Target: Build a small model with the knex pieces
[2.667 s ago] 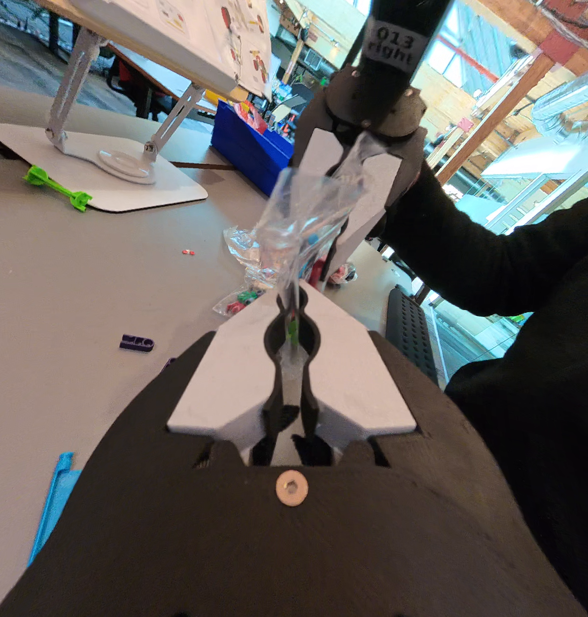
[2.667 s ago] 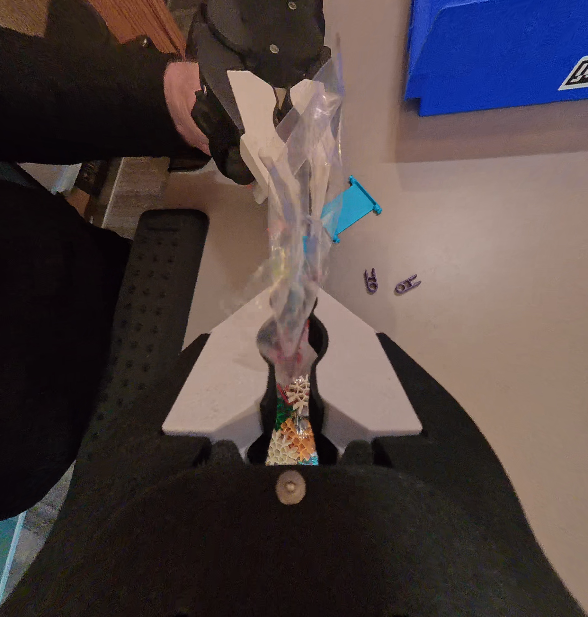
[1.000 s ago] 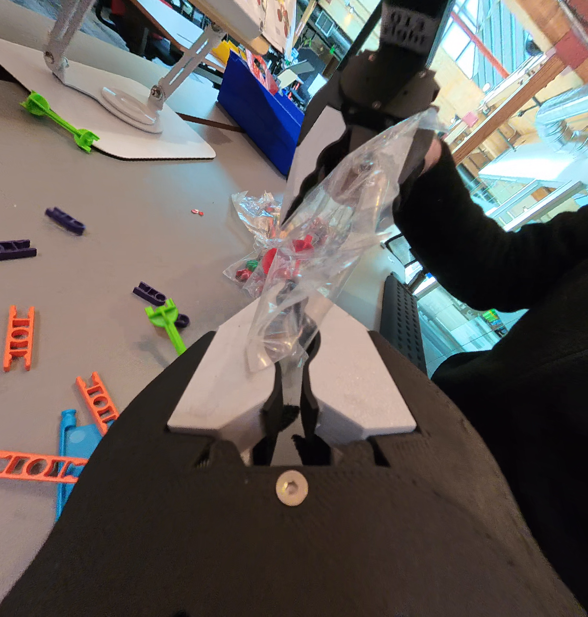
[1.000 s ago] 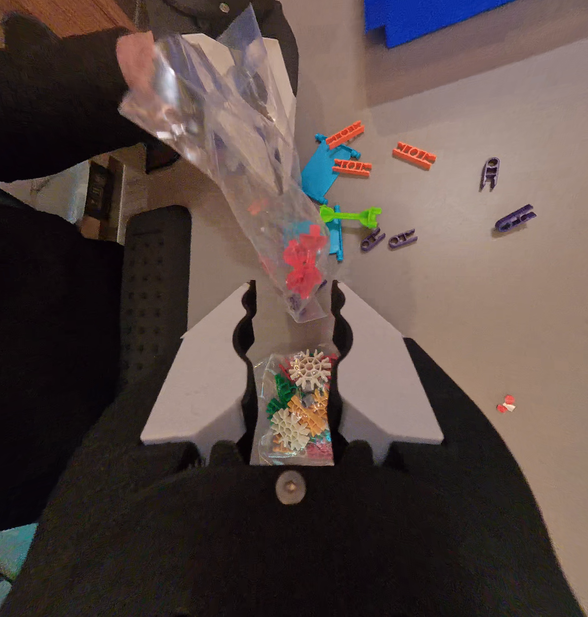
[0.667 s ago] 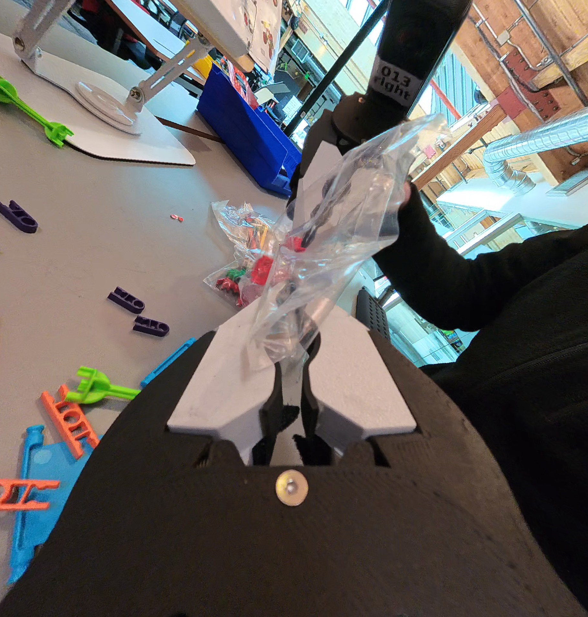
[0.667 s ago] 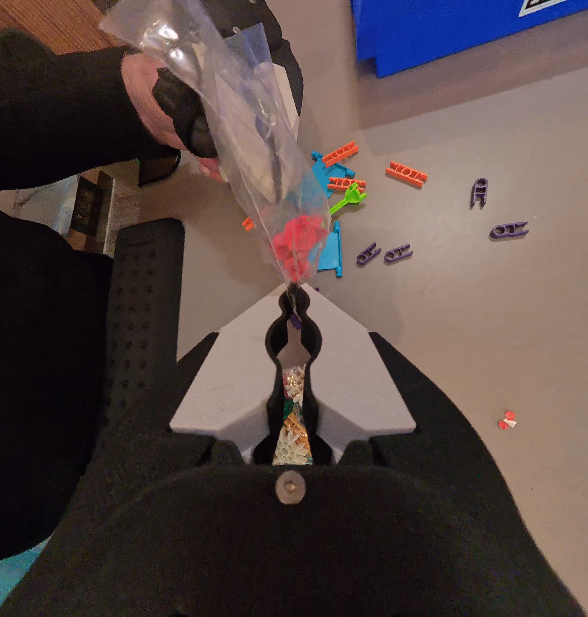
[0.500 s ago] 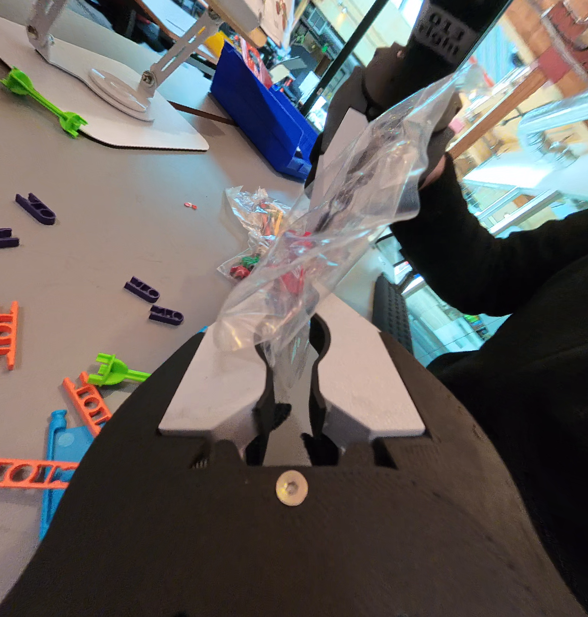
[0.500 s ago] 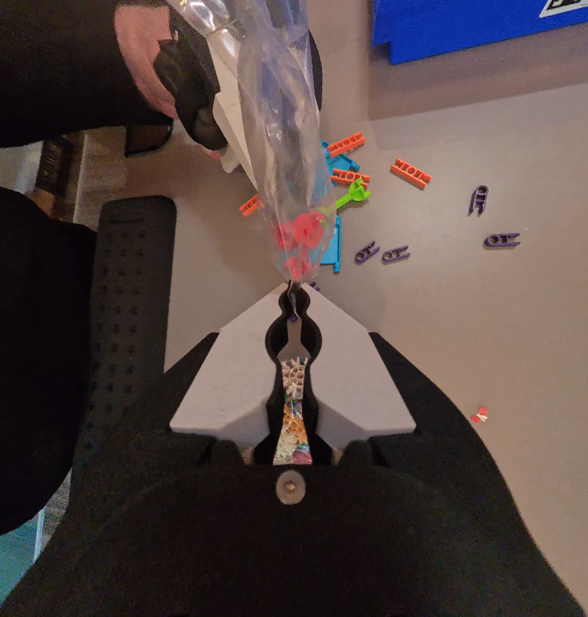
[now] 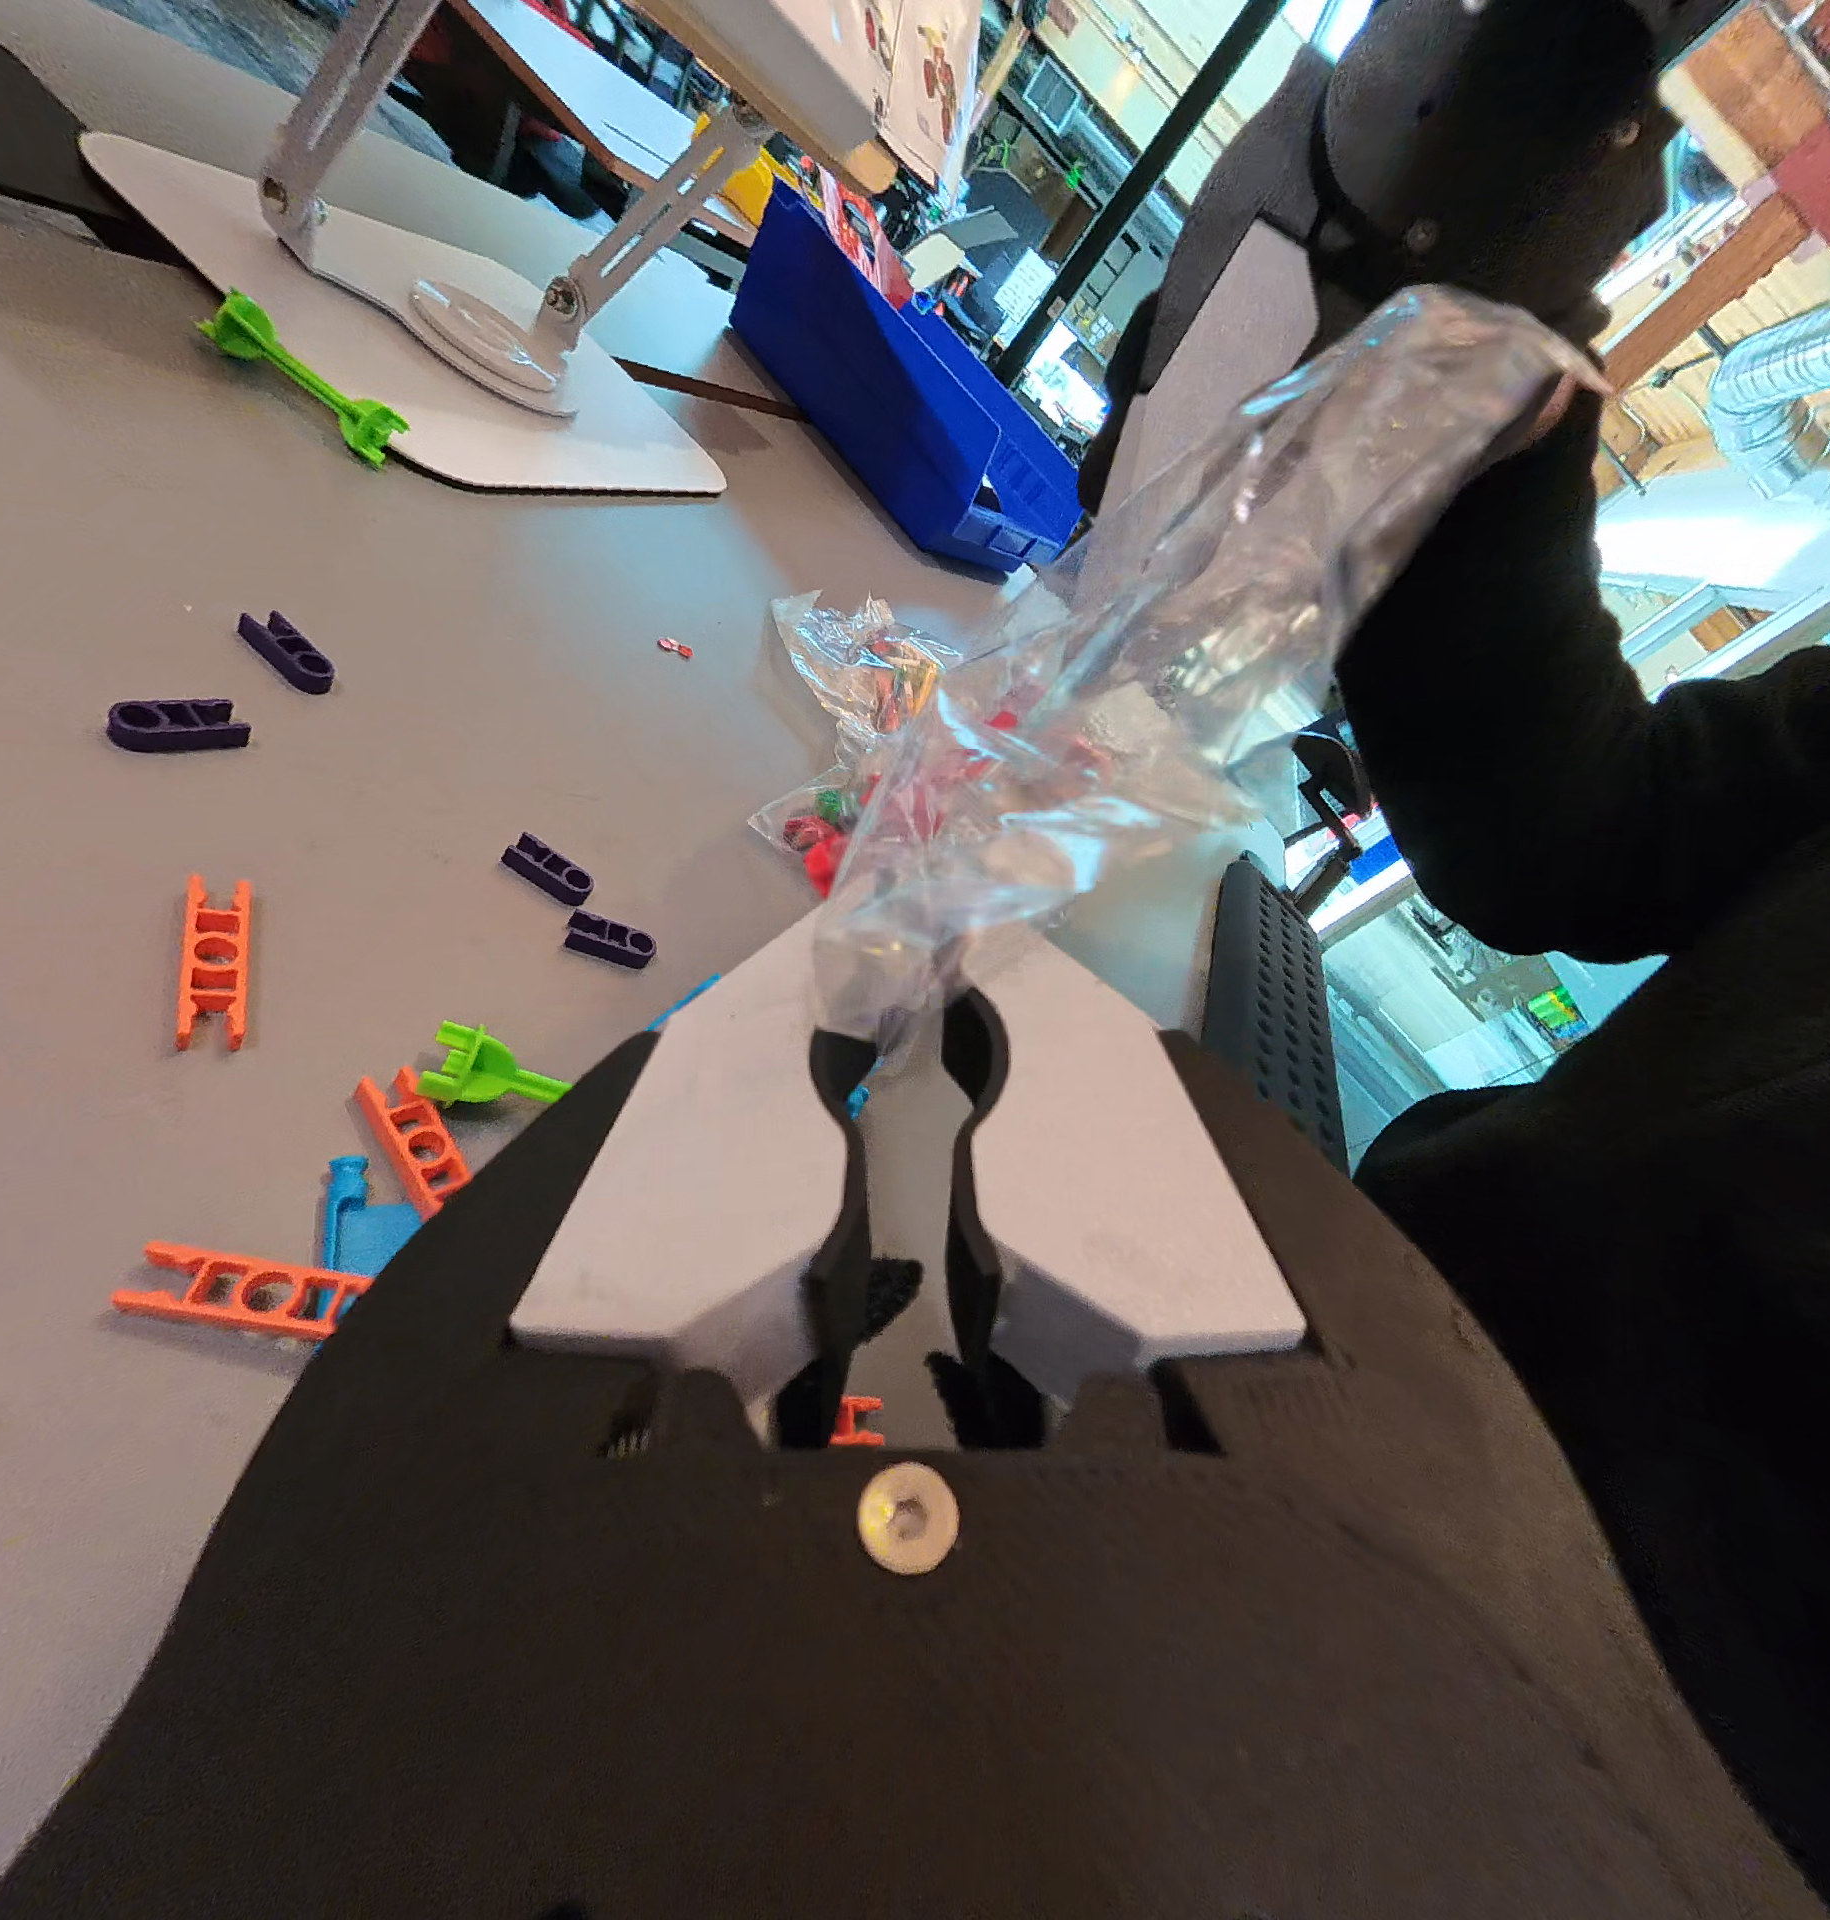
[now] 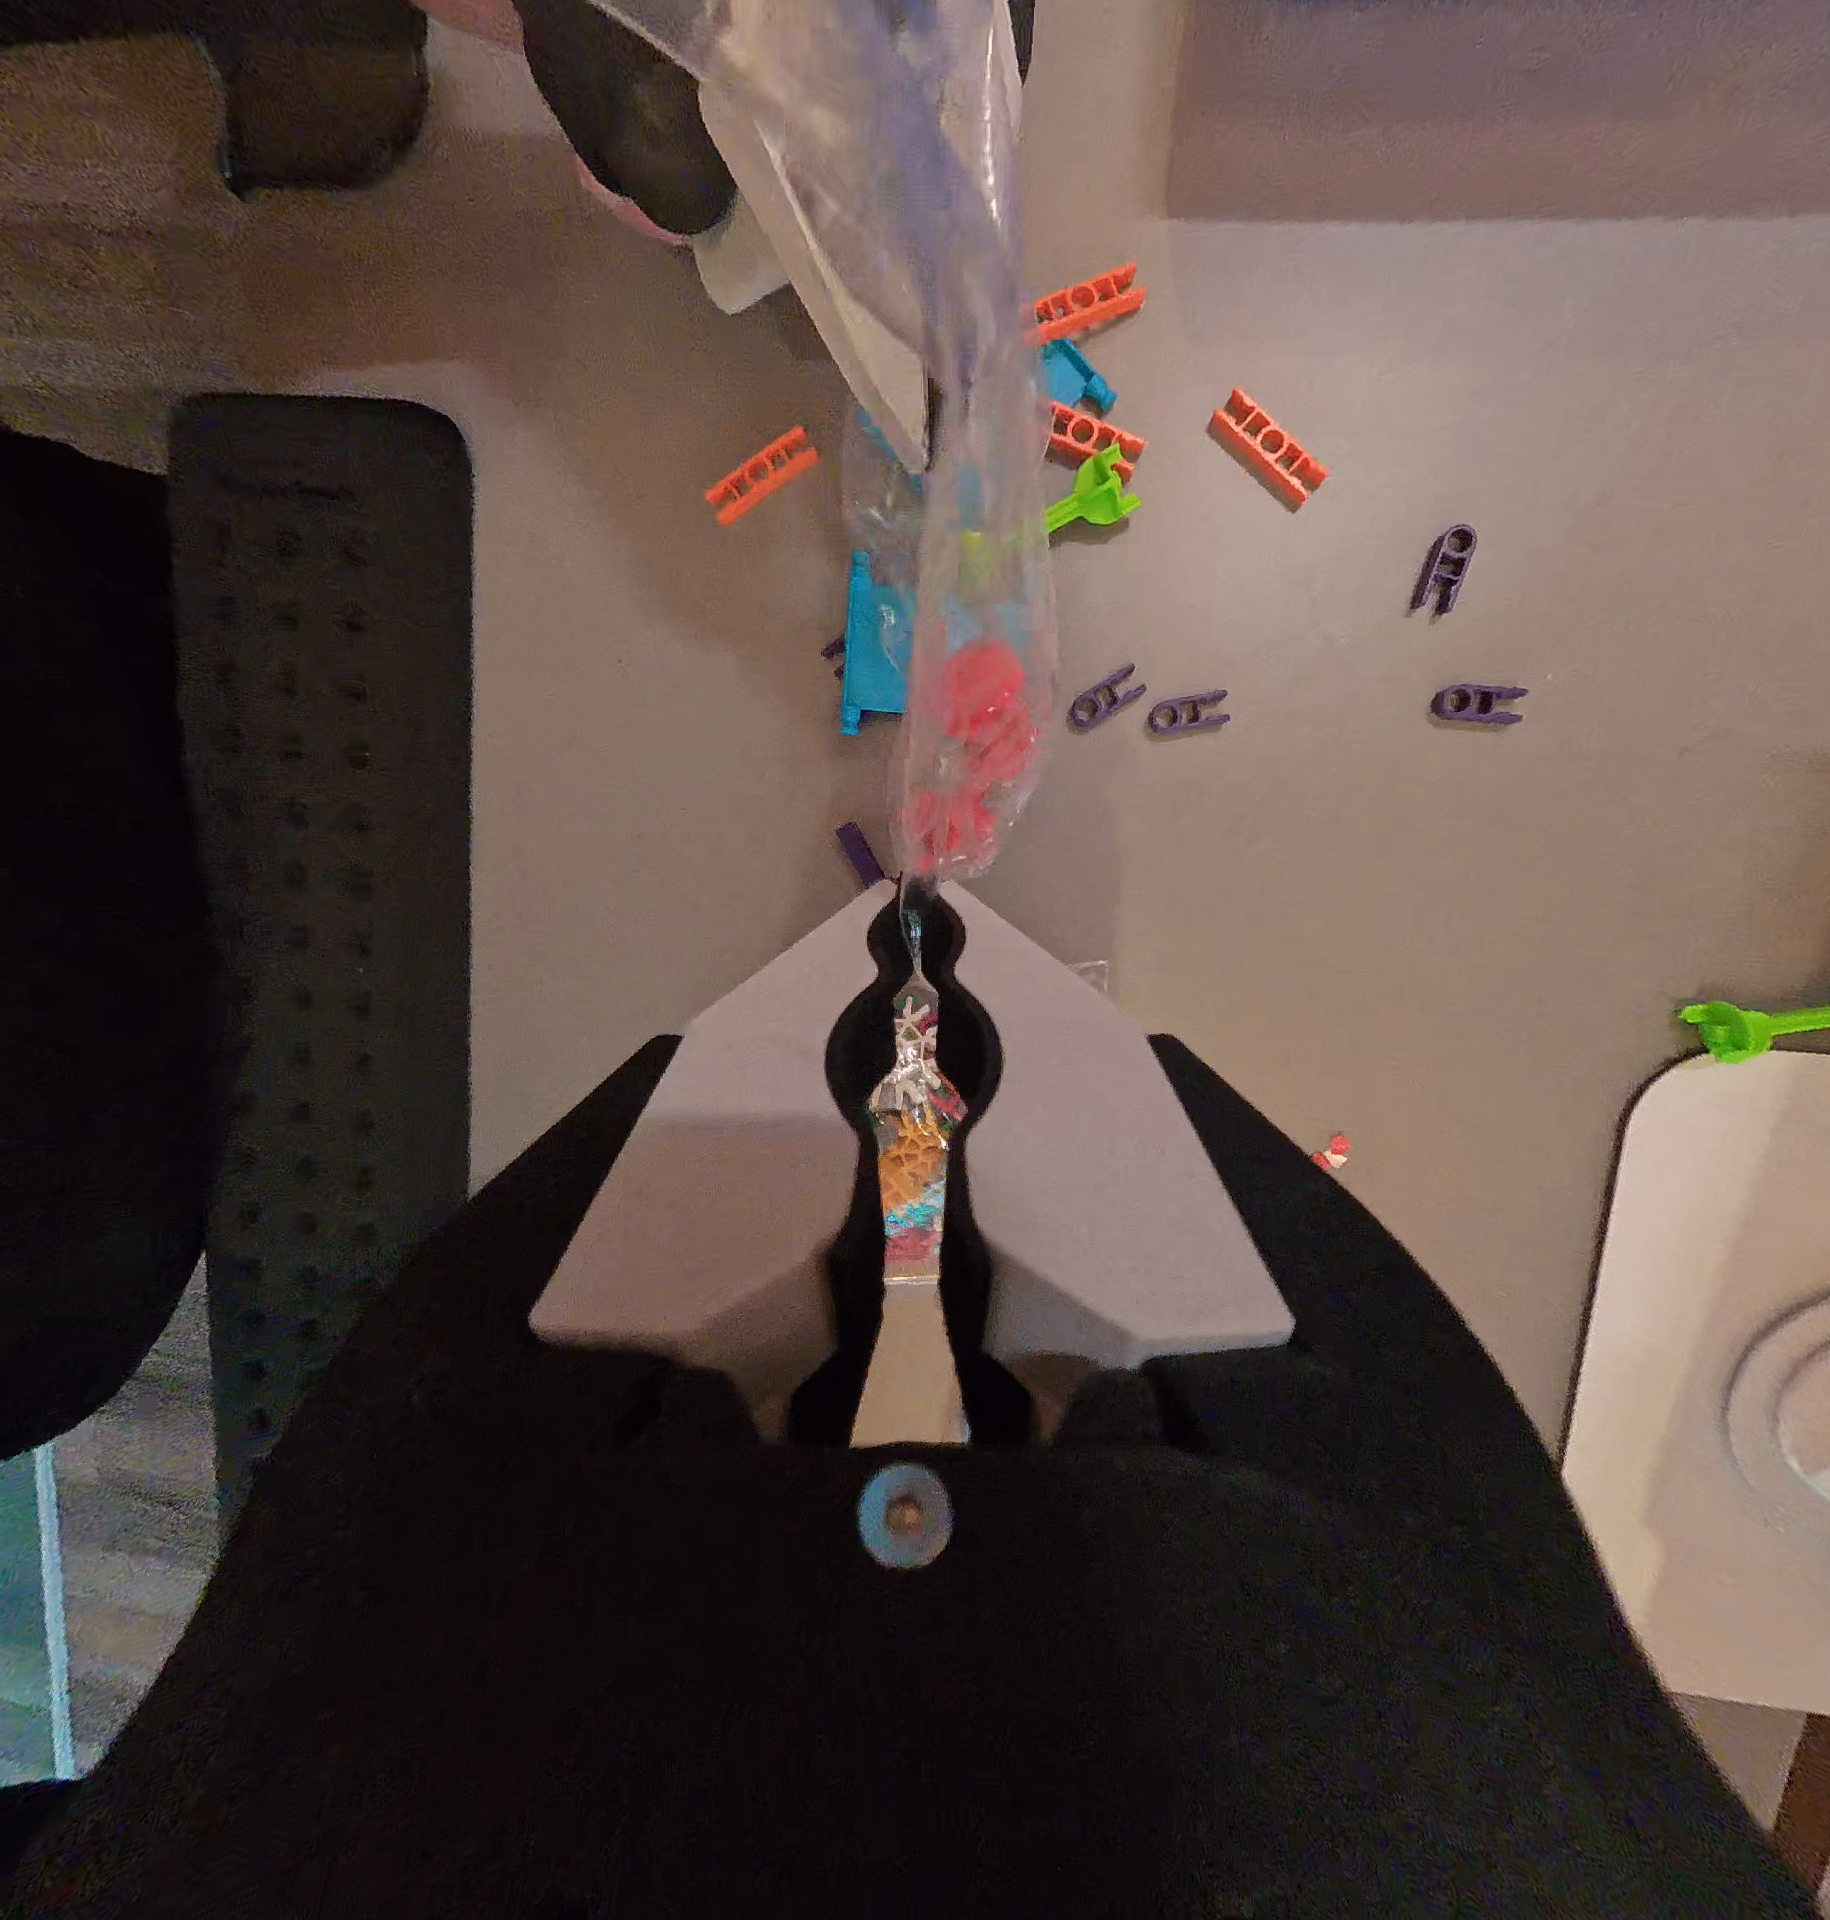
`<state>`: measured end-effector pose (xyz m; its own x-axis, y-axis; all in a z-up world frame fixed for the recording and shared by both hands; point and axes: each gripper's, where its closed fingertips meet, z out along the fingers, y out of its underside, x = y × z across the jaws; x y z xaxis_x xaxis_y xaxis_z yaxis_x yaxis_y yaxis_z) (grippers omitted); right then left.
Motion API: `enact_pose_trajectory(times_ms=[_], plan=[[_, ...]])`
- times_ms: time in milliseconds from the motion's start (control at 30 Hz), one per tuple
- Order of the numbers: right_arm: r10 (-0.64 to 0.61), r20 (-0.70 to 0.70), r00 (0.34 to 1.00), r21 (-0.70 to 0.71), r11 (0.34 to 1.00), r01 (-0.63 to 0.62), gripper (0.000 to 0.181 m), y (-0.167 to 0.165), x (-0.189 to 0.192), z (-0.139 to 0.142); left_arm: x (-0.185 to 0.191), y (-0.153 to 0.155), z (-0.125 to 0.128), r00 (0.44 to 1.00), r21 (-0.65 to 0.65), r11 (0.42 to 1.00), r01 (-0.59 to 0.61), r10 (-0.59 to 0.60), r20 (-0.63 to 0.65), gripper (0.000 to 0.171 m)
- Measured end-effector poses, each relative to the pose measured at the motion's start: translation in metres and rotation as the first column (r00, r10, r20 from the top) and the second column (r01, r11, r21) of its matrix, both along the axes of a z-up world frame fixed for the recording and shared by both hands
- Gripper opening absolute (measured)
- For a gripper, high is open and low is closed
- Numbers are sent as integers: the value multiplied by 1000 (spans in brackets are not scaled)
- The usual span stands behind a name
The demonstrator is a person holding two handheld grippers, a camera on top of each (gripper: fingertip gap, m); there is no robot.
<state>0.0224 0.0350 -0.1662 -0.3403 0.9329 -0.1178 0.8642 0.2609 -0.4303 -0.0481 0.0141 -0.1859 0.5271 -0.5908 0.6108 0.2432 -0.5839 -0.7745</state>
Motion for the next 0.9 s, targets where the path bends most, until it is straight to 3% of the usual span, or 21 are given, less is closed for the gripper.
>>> enact_pose_trajectory(times_ms=[267, 433, 700, 800, 900], plan=[[1, 39, 999, -55, 998, 1, 0, 0, 3, -6, 2, -4, -9, 1000, -13, 1000, 7, -7, -20, 0], [-36, -28, 999, -96, 995, 33, 0, 1, 7, 7, 6, -3, 5, 1000, 6, 1000, 28, -28, 5, 0], [-194, -180, 964, -305, 943, 133, 0, 4, 26, 29, 27, 3, 30, 991, -48, 993, 109, -105, 80, 0], [-287, -251, 924, -325, 924, 199, 35, 14, 31, 37, 38, 4, 37, 986, -51, 987, 150, -146, 82, 0], [-323, -307, 895, -328, 919, 219, 50, 11, 31, 39, 57, 2, 38, 978, -52, 977, 208, -206, 43, 0]])
